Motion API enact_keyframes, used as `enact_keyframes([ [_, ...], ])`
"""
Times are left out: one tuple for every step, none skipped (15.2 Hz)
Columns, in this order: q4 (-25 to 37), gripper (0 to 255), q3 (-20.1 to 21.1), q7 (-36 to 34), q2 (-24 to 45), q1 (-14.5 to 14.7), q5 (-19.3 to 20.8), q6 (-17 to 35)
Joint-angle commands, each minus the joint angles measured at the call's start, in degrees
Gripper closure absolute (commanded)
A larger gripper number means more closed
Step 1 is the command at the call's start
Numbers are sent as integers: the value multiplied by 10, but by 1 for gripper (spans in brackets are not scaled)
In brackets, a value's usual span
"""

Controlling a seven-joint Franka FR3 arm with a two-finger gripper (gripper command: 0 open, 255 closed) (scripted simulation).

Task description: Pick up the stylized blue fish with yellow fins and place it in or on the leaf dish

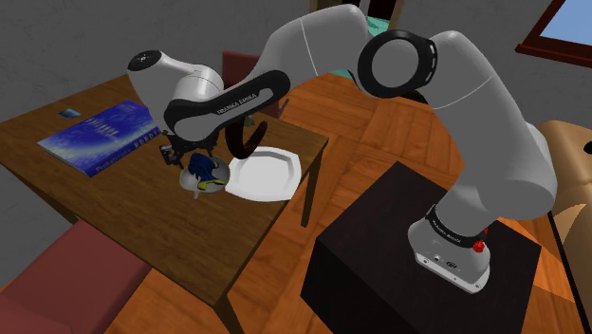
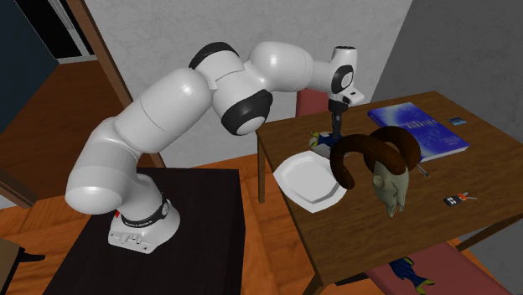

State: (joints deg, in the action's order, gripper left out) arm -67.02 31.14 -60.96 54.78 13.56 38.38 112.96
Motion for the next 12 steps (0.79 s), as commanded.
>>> enact_keyframes([
  [0,0,0,0,0,0,0,0],
  [0,0,0,0,0,0,0,0],
  [2,0,4,2,-10,0,-4,-11],
  [5,0,7,4,-19,1,-8,-23],
  [9,0,11,6,-27,2,-12,-35],
  [14,0,13,8,-33,4,-15,-45],
  [14,0,13,8,-33,4,-15,-45],
  [13,0,13,8,-33,4,-15,-45],
  [14,0,13,8,-33,4,-15,-45],
  [14,0,13,8,-33,4,-15,-45],
  [14,0,13,8,-33,4,-15,-45],
  [14,0,13,8,-33,4,-15,-45],
])
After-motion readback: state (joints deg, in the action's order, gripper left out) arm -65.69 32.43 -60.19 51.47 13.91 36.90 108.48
